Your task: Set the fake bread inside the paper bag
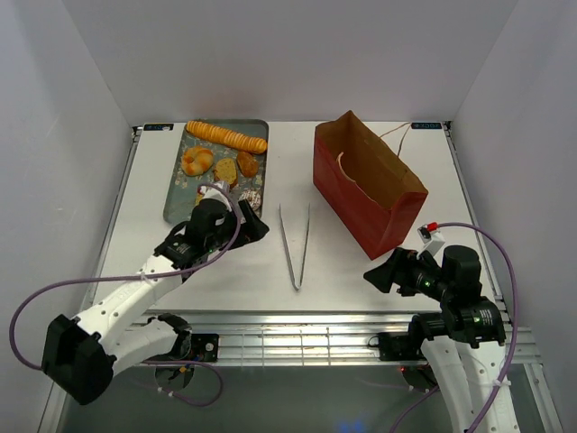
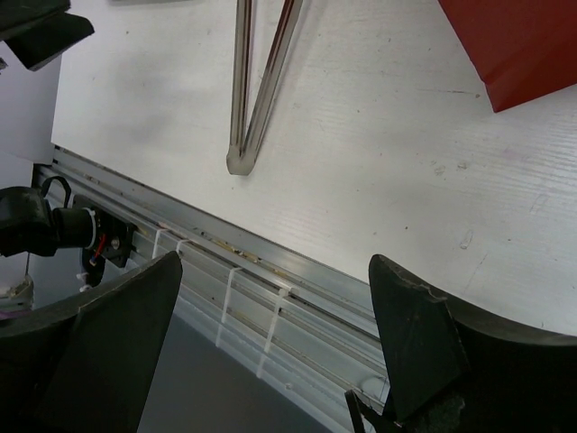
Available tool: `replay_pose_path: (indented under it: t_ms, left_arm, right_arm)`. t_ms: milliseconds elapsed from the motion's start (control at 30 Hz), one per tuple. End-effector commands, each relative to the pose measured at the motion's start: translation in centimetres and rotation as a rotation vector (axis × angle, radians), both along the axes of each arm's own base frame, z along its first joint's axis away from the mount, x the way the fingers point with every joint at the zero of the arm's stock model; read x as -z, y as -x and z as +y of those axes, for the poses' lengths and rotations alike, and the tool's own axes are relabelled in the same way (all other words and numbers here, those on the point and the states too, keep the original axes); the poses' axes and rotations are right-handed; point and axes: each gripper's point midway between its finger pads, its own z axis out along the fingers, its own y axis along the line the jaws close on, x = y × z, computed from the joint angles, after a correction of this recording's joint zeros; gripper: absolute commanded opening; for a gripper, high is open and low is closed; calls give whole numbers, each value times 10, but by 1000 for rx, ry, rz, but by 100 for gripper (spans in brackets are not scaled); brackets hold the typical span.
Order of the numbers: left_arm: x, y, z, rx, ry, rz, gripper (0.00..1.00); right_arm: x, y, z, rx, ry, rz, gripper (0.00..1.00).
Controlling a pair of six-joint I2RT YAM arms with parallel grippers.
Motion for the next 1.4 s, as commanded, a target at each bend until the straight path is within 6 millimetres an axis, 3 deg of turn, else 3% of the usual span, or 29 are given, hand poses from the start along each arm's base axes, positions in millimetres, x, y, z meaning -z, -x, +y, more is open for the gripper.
replay_pose_path:
  t_ms: [0,167,200,233,367,533,567,800,1033,1367]
  left_arm:
    - [-18,-19,-6,-106,-40,-129,98]
    - [8,-1,-47,-144,-169,-191,98]
    - [20,0,-57,-147,-217,-204,98]
    - [25,15,-73,-111,-246,-232,98]
    - [52,18,-90,-164,-370,-318,98]
    - [90,17,-101,-153,-453,-308,98]
    - [85,13,-111,-158,-398,-331,98]
    - [95,14,-134,-3,-403,-408,98]
    - [119,2,-120,-37,-394,-361,94]
    - [147,-20,-125,-42,-470,-352,86]
  right_arm:
    - [-22,-2,0,-7,-3,-75,90]
    - [-26,0,1,-16,-6,-90,90]
    - [-26,0,2,-19,-7,-95,90]
    - [-26,0,2,-20,-8,-94,90]
    - [-27,2,3,-33,-14,-102,90]
    - [-30,7,5,-48,-22,-120,90]
    - [-29,9,5,-52,-24,-123,90]
    - [-32,13,5,-53,-33,-139,90]
    - [-39,14,6,-54,-42,-166,90]
    - [-41,14,4,-39,-42,-182,90]
